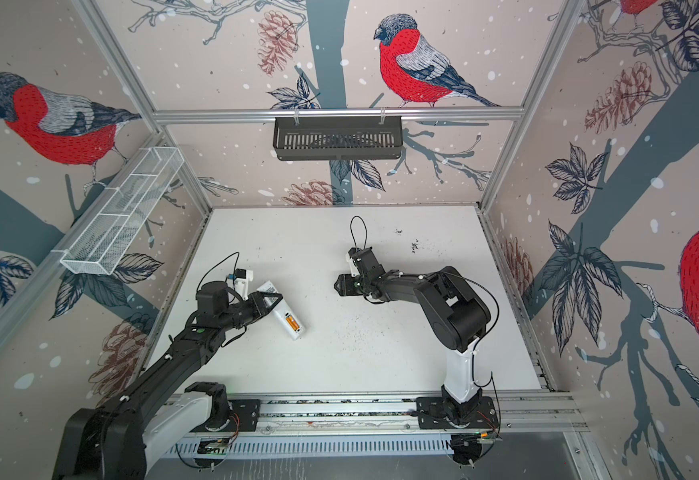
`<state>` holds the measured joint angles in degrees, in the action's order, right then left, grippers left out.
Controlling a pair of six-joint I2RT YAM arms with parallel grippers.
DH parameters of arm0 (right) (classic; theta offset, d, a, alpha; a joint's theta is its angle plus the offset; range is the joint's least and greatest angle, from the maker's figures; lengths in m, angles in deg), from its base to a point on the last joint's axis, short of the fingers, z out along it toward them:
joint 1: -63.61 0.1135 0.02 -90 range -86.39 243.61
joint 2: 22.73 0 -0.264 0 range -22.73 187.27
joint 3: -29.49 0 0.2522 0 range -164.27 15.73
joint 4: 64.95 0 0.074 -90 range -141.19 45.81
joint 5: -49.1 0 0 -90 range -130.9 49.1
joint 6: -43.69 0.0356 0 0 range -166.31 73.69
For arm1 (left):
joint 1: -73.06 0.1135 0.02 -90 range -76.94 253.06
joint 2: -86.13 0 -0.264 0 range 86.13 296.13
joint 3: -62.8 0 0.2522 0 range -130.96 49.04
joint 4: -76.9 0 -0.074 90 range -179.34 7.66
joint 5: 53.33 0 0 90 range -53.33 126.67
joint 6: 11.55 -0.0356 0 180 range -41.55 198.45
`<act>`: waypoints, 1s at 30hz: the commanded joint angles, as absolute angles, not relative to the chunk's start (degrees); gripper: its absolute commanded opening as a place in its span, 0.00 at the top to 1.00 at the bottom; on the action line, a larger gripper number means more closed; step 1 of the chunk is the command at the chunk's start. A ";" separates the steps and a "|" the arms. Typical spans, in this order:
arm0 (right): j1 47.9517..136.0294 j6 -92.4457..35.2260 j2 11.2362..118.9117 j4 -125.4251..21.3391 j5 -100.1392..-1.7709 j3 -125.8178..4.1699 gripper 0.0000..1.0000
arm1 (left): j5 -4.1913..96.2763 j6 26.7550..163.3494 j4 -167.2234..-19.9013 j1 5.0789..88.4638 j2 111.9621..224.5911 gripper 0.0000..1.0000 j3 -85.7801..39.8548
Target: Load the batteries into the remote control
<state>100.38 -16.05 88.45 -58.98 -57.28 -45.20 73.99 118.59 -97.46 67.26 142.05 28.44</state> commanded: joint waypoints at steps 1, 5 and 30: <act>101.44 -15.27 91.30 -54.06 -55.76 -48.16 0.39 | 74.93 118.58 -100.15 67.35 142.08 1.00 28.48; 103.19 -15.93 95.00 -49.61 -50.64 -53.52 0.39 | 75.47 118.78 -100.46 67.50 141.71 1.00 28.63; 110.97 -23.24 107.66 -26.61 -25.17 -74.88 0.65 | 77.36 120.02 -103.06 67.90 140.46 1.00 29.59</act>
<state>110.92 -21.23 106.46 -39.07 -26.62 -75.21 76.46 120.16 -100.72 67.83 140.77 29.60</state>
